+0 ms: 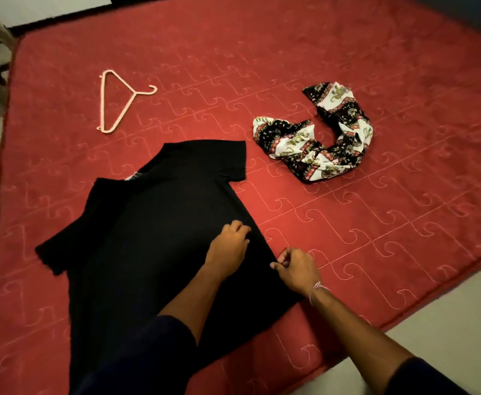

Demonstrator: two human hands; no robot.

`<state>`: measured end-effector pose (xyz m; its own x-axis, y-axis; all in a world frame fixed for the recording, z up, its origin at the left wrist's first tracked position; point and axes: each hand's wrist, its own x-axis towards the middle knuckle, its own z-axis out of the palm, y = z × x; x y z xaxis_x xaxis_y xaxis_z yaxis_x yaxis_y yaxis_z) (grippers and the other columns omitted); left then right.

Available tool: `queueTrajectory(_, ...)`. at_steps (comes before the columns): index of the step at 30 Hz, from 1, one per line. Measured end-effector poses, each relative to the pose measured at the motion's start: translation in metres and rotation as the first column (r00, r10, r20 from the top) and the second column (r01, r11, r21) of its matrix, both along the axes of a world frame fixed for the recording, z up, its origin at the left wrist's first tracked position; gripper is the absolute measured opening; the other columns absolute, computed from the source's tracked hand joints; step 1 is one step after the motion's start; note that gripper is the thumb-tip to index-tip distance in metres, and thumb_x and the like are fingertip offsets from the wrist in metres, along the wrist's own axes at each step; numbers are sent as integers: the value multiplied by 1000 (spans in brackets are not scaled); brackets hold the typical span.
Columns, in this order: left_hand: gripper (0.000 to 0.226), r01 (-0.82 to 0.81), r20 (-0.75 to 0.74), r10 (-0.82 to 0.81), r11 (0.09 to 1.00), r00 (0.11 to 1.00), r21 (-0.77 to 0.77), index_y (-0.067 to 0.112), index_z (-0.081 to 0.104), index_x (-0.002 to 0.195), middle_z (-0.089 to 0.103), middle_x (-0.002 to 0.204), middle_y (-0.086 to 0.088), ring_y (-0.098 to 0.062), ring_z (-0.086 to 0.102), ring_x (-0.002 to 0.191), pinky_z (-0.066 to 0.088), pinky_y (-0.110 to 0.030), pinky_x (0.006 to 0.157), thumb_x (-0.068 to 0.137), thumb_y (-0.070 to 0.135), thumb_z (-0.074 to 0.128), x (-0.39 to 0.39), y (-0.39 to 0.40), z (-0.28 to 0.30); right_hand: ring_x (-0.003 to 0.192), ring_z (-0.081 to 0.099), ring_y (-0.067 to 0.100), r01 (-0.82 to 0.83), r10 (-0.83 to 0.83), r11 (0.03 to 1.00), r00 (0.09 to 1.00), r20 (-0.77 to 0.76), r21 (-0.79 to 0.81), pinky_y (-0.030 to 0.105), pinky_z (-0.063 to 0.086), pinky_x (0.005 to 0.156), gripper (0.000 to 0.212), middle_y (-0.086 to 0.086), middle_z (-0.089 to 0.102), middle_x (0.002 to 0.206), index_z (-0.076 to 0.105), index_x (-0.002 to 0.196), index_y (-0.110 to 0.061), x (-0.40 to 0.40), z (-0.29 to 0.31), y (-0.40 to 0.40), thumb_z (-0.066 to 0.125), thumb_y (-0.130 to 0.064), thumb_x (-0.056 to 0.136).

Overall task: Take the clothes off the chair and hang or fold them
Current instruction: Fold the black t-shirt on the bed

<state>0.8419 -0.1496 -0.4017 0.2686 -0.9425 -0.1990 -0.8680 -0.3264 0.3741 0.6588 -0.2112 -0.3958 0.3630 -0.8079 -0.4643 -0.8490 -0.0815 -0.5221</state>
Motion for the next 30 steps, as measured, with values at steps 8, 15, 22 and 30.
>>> queueTrajectory(8, 50, 268, 221, -278, 961, 935, 75, 25, 46, 141, 38, 147, -3, -23, 48, 118, 55, -39, 82, 95, 9, 56, 45, -53, 0, 72, 65, 12, 134, -131, 985, 991, -35, 109, 29, 53, 73, 29, -9, 68, 69, 67, 74, -22, 10, -7, -13, 83, -46, 76)
queueTrajectory(15, 30, 409, 394, -411, 908, 822, 92, 18, 56, 113, 55, 114, 1, -20, 56, 99, 40, -29, 64, 87, 4, 61, 61, -76, 9, 65, 58, 11, 109, -107, 987, 994, -22, 122, 23, 44, 64, 12, -5, 65, 69, 67, 86, -16, 4, -7, -22, 71, -25, 91)
queueTrajectory(22, 29, 491, 382, -498, 862, 778, 124, 15, 51, 119, 55, 116, -1, -21, 56, 101, 50, -33, 66, 92, 6, 55, 68, -81, 8, 89, 62, 19, -24, 8, 996, 984, -177, -89, 36, 56, 75, 25, -3, 65, 92, 57, 94, -22, 8, -12, 3, 68, -44, 89)
queueTrajectory(30, 27, 467, 518, -531, 845, 670, 262, 17, 53, 123, 55, 124, -2, -24, 57, 109, 49, -37, 68, 96, 12, 51, 92, -95, 28, 78, 63, 27, -109, 86, 984, 984, -158, -143, 33, 50, 67, 17, 1, 63, 83, 54, 91, -22, 1, 9, 12, 62, -37, 91)
